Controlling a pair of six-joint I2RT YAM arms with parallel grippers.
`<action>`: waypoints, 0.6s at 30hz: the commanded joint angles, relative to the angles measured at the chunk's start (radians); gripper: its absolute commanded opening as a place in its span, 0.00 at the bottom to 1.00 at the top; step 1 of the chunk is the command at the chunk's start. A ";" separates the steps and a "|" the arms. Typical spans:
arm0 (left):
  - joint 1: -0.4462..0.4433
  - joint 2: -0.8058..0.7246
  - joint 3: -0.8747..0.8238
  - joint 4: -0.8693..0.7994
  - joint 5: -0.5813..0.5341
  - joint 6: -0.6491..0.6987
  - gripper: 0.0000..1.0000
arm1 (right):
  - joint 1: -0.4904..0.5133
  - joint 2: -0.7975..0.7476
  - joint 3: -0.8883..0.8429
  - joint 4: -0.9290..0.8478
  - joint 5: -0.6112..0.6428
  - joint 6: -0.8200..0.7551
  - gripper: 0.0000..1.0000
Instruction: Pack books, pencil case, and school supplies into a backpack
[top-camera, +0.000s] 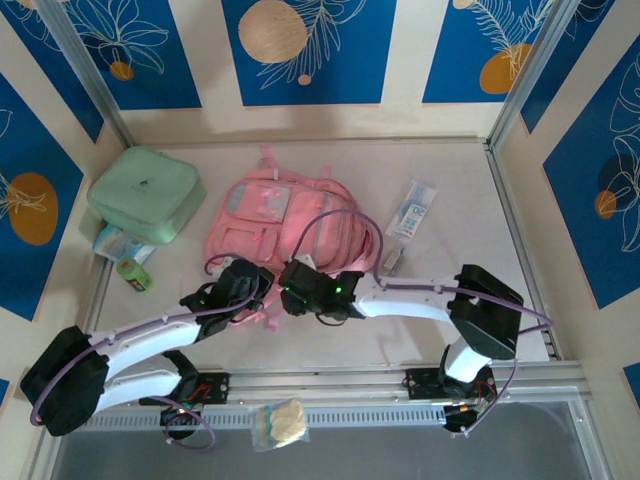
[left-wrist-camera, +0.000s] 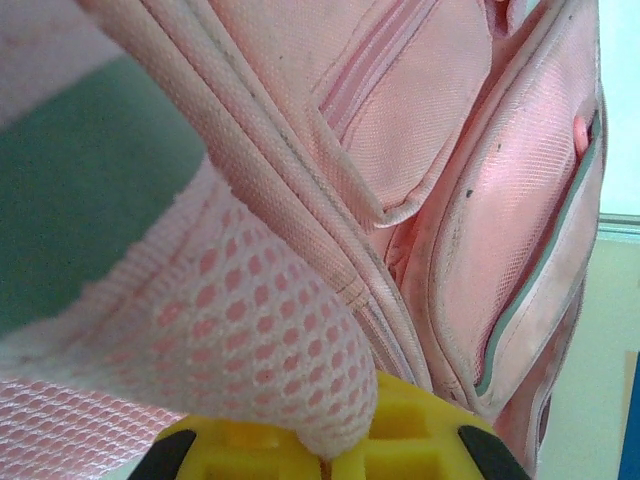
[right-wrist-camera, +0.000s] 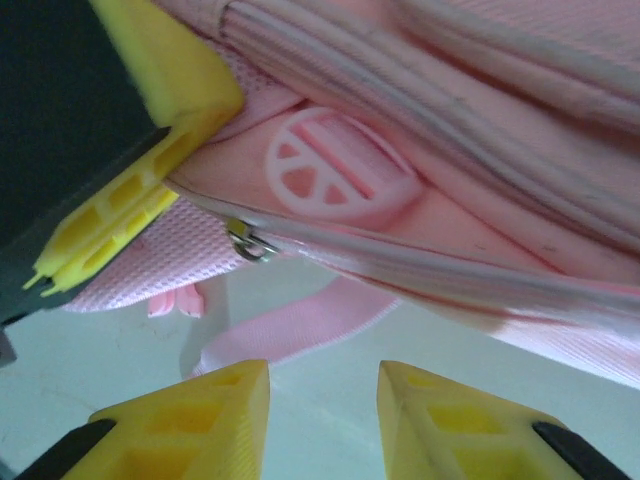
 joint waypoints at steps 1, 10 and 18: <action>-0.004 -0.037 0.045 0.083 0.070 -0.006 0.00 | 0.031 0.043 -0.006 0.161 0.103 0.004 0.35; -0.005 -0.041 0.050 0.080 0.074 -0.003 0.00 | 0.020 0.130 0.028 0.208 0.257 0.039 0.42; 0.007 -0.063 0.053 0.026 0.042 0.031 0.00 | 0.024 0.063 0.012 0.015 0.301 0.167 0.28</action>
